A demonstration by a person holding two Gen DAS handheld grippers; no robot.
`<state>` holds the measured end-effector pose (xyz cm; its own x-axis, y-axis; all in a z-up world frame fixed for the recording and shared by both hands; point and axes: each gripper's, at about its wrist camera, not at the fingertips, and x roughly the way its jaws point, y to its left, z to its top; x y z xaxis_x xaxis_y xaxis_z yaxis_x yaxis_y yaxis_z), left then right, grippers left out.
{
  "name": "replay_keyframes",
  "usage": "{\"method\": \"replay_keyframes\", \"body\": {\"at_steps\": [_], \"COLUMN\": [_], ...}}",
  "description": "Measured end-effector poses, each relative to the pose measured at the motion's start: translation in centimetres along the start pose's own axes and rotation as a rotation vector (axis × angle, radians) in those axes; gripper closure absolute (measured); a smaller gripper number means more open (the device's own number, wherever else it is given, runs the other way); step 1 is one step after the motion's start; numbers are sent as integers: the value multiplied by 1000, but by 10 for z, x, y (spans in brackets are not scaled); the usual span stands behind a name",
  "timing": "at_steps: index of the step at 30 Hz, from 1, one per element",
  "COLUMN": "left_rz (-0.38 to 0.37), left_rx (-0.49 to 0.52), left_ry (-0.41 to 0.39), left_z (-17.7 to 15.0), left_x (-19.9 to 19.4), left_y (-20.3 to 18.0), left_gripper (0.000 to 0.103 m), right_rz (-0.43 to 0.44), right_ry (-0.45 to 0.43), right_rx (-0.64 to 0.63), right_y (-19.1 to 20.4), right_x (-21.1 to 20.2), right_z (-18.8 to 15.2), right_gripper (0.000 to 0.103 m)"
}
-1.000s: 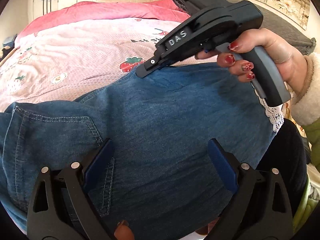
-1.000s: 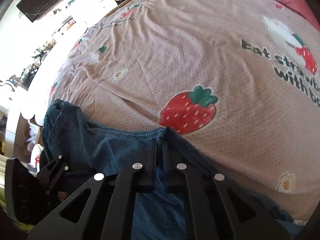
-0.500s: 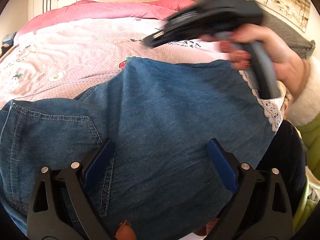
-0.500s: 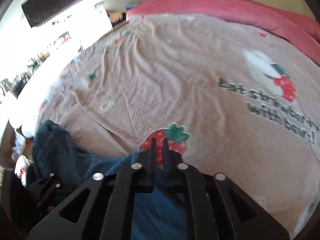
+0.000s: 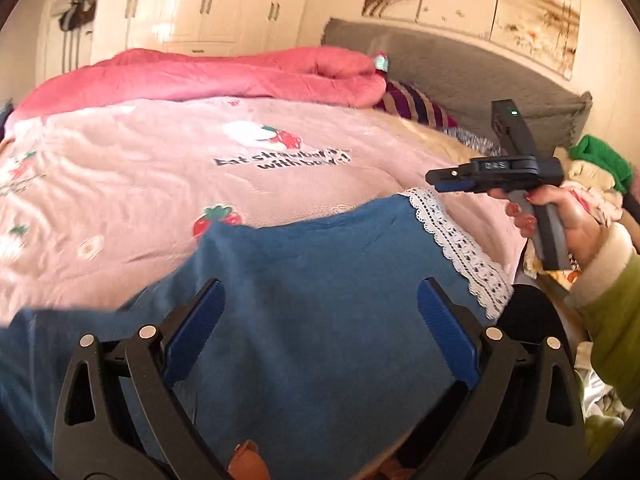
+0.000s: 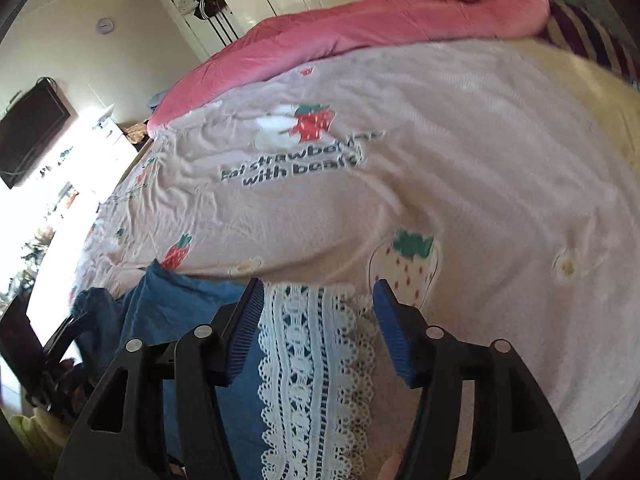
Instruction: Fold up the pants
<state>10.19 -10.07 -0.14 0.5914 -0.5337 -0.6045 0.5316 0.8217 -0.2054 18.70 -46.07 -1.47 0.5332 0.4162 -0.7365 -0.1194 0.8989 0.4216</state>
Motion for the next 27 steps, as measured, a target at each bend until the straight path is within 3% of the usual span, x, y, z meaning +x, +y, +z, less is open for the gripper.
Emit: {"method": "replay_keyframes", "body": {"at_steps": [3, 4, 6, 7, 8, 10, 14, 22, 27], "left_rz": [56, 71, 95, 110, 116, 136, 132, 130, 124], "left_rx": [-34, -50, -94, -109, -111, -110, -121, -93, -89], "left_ry": [99, 126, 168, 186, 188, 207, 209, 193, 184], "left_z": [14, 16, 19, 20, 19, 20, 20, 17, 16], "left_x": [39, 49, 69, 76, 80, 92, 103, 104, 102], "left_y": [10, 14, 27, 31, 33, 36, 42, 40, 40], "left_gripper": [13, 18, 29, 31, 34, 40, 40, 38, 37], "right_rz": [61, 63, 50, 42, 54, 20, -88, -205, -312], "right_ry": [26, 34, 39, 39, 43, 28, -17, 2, 8], "right_rx": [18, 25, 7, -1, 8, -6, -50, -105, -203], "right_y": [-4, -6, -4, -4, -4, -1, 0, 5, 18], "right_x": [8, 10, 15, 16, 16, 12, 3, 34, 42], "right_z": [-2, -2, -3, -3, -4, -6, -11, -17, -22], "right_gripper": [47, 47, 68, 87, 99, 100, 100, 99, 99]}}
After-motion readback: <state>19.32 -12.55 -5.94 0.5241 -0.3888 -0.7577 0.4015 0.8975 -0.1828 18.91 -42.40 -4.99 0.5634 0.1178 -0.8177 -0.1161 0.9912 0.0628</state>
